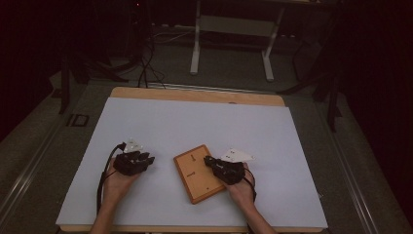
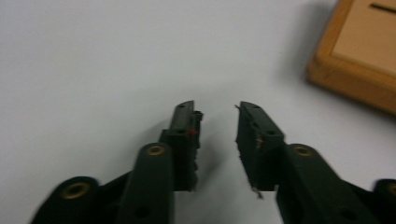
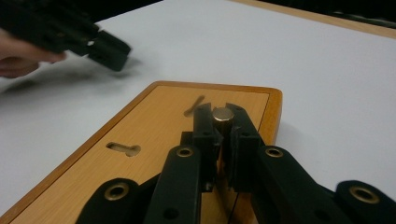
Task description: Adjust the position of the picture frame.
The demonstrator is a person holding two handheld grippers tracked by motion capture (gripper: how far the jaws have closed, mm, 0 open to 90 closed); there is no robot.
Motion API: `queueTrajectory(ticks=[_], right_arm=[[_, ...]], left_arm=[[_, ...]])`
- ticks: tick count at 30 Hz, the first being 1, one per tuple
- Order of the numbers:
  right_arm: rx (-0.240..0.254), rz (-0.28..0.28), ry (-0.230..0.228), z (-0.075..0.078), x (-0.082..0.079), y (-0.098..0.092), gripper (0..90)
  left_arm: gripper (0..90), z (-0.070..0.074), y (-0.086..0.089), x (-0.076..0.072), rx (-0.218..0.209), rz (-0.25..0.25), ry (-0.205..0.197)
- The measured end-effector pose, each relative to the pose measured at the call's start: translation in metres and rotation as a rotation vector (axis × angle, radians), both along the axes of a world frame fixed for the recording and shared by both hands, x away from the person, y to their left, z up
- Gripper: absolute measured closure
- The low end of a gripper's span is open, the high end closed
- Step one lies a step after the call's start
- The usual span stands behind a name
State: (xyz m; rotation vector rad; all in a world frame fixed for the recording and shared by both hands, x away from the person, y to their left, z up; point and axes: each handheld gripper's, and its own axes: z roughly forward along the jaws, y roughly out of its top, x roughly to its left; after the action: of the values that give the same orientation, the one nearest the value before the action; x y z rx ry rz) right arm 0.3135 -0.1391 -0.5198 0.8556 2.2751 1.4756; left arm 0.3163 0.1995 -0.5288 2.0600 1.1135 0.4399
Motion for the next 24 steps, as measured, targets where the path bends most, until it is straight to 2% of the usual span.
queueTrajectory(ticks=[3,5,8,15,19,20,24], right_arm=[[-0.011,0.043,-0.007,-0.001,-0.003,0.006,84.2],[-0.013,0.069,-0.016,-0.001,-0.005,0.01,84.2],[-0.012,0.103,-0.027,-0.001,-0.009,0.014,84.2],[-0.022,0.177,-0.039,-0.001,-0.015,0.023,84.2],[-0.035,0.186,-0.038,-0.002,-0.015,0.025,84.2],[-0.036,0.186,-0.038,-0.002,-0.014,0.024,84.2],[-0.047,0.192,-0.034,-0.001,-0.013,0.023,84.3]], left_arm=[[81.0,0.0,-0.009,0.0,0.011,-0.044,-0.002],[88.8,0.0,-0.013,0.002,-0.003,-0.07,0.008],[89.6,0.0,-0.019,0.004,-0.03,-0.113,0.022],[89.5,-0.004,-0.032,0.002,0.007,-0.203,0.049],[89.5,-0.004,-0.034,0.0,0.0,-0.258,0.064],[89.6,-0.004,-0.036,-0.001,0.012,-0.258,0.067],[89.6,-0.005,-0.036,-0.001,0.006,-0.265,0.08]])
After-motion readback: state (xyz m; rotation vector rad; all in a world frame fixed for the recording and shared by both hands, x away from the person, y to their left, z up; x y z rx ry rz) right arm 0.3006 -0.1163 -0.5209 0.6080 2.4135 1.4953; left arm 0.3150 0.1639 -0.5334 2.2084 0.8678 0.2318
